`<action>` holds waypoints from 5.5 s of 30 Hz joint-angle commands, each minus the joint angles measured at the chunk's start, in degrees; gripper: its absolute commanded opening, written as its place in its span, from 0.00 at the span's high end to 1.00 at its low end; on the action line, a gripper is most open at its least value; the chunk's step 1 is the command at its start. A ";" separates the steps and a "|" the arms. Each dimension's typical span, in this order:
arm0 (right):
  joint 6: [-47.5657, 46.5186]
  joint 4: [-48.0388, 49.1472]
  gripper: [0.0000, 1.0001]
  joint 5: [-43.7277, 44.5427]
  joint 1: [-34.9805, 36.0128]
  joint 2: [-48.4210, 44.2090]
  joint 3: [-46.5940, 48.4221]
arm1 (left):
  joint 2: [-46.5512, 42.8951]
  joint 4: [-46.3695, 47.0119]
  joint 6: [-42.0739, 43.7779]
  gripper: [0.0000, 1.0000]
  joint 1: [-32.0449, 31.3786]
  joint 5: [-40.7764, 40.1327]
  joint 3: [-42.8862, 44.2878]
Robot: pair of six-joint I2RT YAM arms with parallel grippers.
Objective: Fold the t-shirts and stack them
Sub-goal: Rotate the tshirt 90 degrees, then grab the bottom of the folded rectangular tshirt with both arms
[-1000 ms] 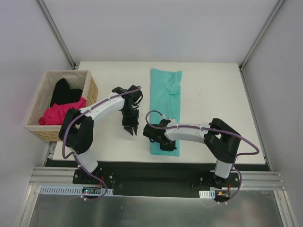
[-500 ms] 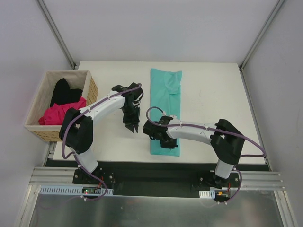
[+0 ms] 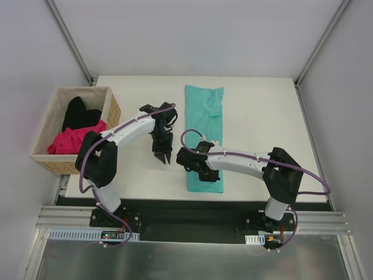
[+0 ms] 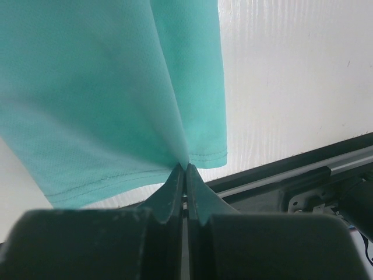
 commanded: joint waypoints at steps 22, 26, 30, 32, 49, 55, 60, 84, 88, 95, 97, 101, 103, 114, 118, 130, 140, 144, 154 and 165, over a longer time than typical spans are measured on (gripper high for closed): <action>1.30 -1.68 0.99 0.93 0.35 -2.93 -0.11 | 4.82 4.15 -5.92 0.78 -12.37 7.56 -1.26; 2.01 -1.16 0.99 1.02 0.44 -3.98 -1.25 | 6.67 4.50 -6.36 0.78 -14.22 8.00 0.06; 2.27 -1.07 0.99 0.93 0.62 -4.51 -2.05 | 7.64 4.68 -6.19 0.77 -14.83 8.08 0.33; 2.19 -1.07 0.99 1.02 0.70 -4.60 -2.05 | 8.60 4.86 -5.84 0.77 -14.75 8.26 0.50; 1.13 -0.54 0.99 0.41 1.50 -2.93 -0.29 | 17.65 5.47 -3.55 0.78 -16.95 12.13 5.16; 0.52 -1.07 0.99 0.41 1.41 -2.14 1.12 | 20.64 5.38 -2.67 0.78 -17.03 13.80 6.83; 0.34 -1.51 0.99 0.41 1.50 -1.70 1.82 | 21.53 5.21 -2.49 0.79 -17.12 13.71 5.78; 2.62 -6.60 0.99 3.74 2.46 -3.37 3.76 | 12.65 4.94 -4.43 0.80 -13.96 6.85 3.32; 4.11 -7.57 0.99 4.27 3.08 -3.90 3.40 | 12.04 4.94 -4.43 0.80 -13.08 6.59 2.53; 7.46 -10.38 0.99 6.82 3.87 -5.30 3.14 | 11.77 4.42 -4.08 0.80 -12.38 6.50 2.96; 8.25 -11.00 0.99 7.08 3.87 -5.83 2.79 | 11.68 4.24 -4.16 0.80 -12.38 6.42 3.32; 10.18 -11.53 0.99 7.08 3.78 -6.36 2.00 | 11.68 3.98 -4.08 0.80 -12.20 5.98 3.32; 10.53 -11.44 0.99 7.00 3.78 -6.53 1.56 | 11.77 3.80 -3.99 0.80 -12.03 5.80 2.97; 14.93 -13.72 0.99 7.79 3.96 -7.67 0.68 | 11.68 3.80 -3.55 0.80 -11.41 5.54 1.82; 16.16 -13.81 0.99 7.88 3.96 -7.77 0.50 | 11.86 3.71 -3.37 0.80 -11.23 5.62 1.74; 15.98 -15.57 0.89 6.56 3.69 -3.63 2.52 | 11.51 3.45 -3.46 0.80 -10.71 5.36 0.68; 17.48 -16.45 0.68 6.65 3.43 -4.51 1.29 | 11.77 3.27 -3.37 0.80 -10.62 5.36 1.47; 16.69 -16.80 0.62 6.91 3.43 -3.90 1.64 | 11.42 3.10 -3.55 0.80 -10.62 5.36 1.56; 16.07 -15.31 0.61 4.89 -0.08 -4.86 -4.33 | 10.54 3.19 -3.99 0.80 -10.53 5.19 2.09; 10.80 -8.36 0.61 2.16 -0.96 -1.97 -7.41 | 9.84 3.01 -3.72 0.80 -10.53 4.92 1.30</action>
